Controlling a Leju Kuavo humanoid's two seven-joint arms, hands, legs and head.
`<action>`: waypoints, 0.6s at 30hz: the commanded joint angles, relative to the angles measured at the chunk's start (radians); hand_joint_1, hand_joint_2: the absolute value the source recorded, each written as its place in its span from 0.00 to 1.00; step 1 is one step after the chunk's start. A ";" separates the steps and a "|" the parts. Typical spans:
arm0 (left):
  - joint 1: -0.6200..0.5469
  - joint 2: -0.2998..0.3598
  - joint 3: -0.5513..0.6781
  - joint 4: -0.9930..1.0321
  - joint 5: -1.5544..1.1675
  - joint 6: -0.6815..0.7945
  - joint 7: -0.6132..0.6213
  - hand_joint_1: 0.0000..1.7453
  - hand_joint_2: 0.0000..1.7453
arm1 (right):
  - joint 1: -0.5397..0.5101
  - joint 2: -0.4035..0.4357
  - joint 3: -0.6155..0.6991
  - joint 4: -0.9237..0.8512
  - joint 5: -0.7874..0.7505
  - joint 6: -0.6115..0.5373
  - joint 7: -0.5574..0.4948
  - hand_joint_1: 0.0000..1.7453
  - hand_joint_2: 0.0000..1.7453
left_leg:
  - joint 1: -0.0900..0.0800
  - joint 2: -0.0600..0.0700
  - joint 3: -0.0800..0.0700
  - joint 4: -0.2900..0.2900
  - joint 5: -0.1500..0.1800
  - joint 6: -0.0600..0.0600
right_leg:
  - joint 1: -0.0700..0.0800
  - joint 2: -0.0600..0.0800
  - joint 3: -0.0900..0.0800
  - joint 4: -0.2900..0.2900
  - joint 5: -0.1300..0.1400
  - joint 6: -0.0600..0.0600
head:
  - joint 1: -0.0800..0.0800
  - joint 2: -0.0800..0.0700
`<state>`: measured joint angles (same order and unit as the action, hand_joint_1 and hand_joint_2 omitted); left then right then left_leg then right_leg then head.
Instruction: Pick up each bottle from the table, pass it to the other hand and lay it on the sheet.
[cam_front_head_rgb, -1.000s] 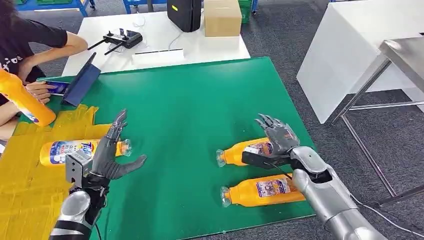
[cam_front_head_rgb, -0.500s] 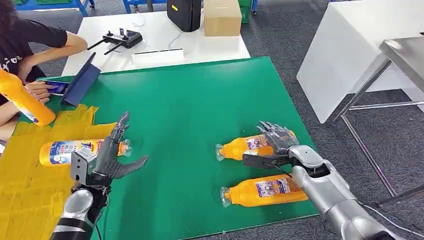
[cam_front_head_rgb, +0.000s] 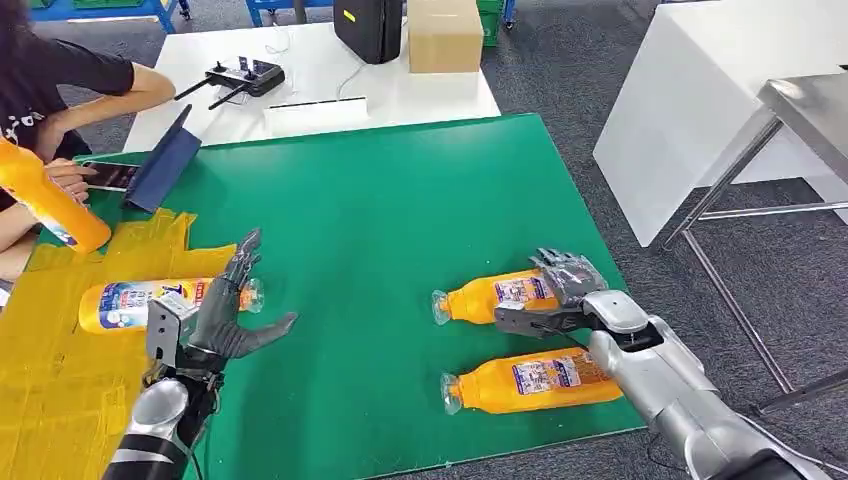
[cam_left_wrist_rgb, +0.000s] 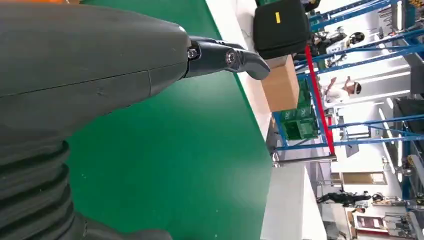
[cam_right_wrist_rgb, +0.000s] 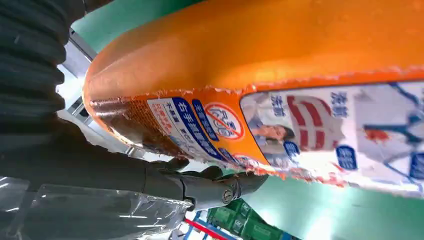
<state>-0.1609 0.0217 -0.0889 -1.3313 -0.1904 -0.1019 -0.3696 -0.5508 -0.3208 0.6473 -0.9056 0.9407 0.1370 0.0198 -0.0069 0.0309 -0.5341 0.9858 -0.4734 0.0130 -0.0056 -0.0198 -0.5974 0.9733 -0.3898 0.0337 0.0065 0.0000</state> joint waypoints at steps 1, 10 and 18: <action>-0.030 -0.015 0.014 0.068 0.004 -0.006 0.008 0.00 1.00 | -0.068 0.007 0.055 0.111 0.008 0.004 0.006 0.00 1.00 | 0.003 -0.004 0.004 0.001 -0.002 -0.002 | 0.002 0.003 0.004 0.000 -0.001 -0.001 | 0.000 0.000; -0.044 -0.014 0.011 0.077 0.023 -0.022 0.005 0.00 1.00 | -0.083 0.044 0.050 0.183 0.019 -0.013 0.001 0.87 1.00 | 0.001 -0.001 0.002 0.000 -0.001 -0.001 | 0.001 0.002 0.002 -0.001 0.000 0.000 | 0.000 0.000; -0.040 -0.016 0.011 0.069 0.028 -0.019 0.007 0.00 1.00 | -0.072 0.096 0.029 0.189 0.057 -0.086 0.019 1.00 1.00 | 0.001 -0.001 0.002 0.000 0.000 -0.001 | 0.001 0.002 0.002 -0.001 0.000 -0.001 | 0.000 0.000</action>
<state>-0.1658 0.0160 -0.0885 -1.3180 -0.1705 -0.1194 -0.3666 -0.5923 -0.2918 0.6725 -0.8095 0.9804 0.0766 0.0279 -0.0068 0.0314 -0.5334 0.9858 -0.4733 0.0131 -0.0056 -0.0196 -0.5970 0.9733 -0.3897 0.0337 0.0061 0.0000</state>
